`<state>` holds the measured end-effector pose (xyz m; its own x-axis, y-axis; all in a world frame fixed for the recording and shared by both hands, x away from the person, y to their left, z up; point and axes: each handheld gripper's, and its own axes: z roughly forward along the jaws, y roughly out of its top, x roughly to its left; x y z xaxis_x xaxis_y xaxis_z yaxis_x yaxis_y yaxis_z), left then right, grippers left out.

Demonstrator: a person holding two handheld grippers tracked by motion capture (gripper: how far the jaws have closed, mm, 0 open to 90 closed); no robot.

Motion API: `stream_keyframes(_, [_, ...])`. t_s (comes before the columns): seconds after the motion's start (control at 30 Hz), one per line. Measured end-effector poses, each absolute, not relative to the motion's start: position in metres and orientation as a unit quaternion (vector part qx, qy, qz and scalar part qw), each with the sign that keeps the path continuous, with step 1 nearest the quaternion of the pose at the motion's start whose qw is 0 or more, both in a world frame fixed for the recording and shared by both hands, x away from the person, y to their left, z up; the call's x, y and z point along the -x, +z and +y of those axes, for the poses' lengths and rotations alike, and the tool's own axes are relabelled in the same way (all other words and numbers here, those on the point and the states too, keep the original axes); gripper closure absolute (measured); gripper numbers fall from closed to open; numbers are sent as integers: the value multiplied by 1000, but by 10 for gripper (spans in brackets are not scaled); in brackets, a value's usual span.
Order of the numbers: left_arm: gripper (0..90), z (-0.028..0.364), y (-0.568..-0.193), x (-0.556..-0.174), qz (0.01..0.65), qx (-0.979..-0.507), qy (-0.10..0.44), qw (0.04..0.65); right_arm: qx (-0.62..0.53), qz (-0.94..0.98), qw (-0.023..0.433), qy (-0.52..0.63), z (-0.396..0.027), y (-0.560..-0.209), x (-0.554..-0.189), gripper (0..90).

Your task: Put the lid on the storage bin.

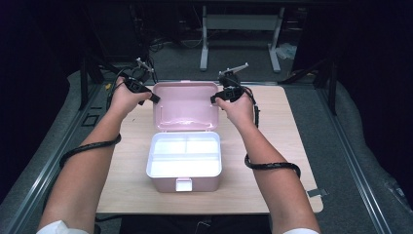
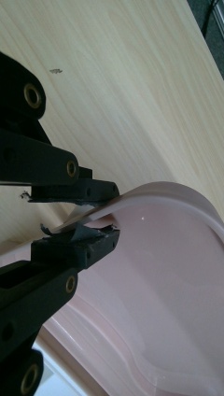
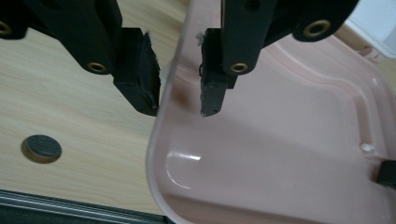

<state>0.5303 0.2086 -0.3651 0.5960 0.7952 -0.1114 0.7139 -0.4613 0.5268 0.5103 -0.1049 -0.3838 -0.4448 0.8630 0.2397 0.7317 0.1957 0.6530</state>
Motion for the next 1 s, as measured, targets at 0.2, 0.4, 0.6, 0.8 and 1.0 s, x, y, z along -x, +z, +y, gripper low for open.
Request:
stream_keyframes(0.2, [749,213,-361,-525,432,-853,76,281,-512,771,107,363,-99,-379,-509,618])
stream_keyframes(0.4, [725,216,-351,-514,420,-854,79,297,-501,773,111,373,-101,-372,-501,622])
stream_keyframes(0.6, [685,224,-337,-502,406,-855,76,314,-486,775,120,386,-101,-366,-491,616])
stream_keyframes(0.8, [687,226,-326,-490,388,-859,88,322,-465,786,125,387,-100,-357,-479,609])
stream_keyframes(1.0, [697,224,-320,-476,368,-867,106,320,-450,792,149,385,-100,-350,-464,608])
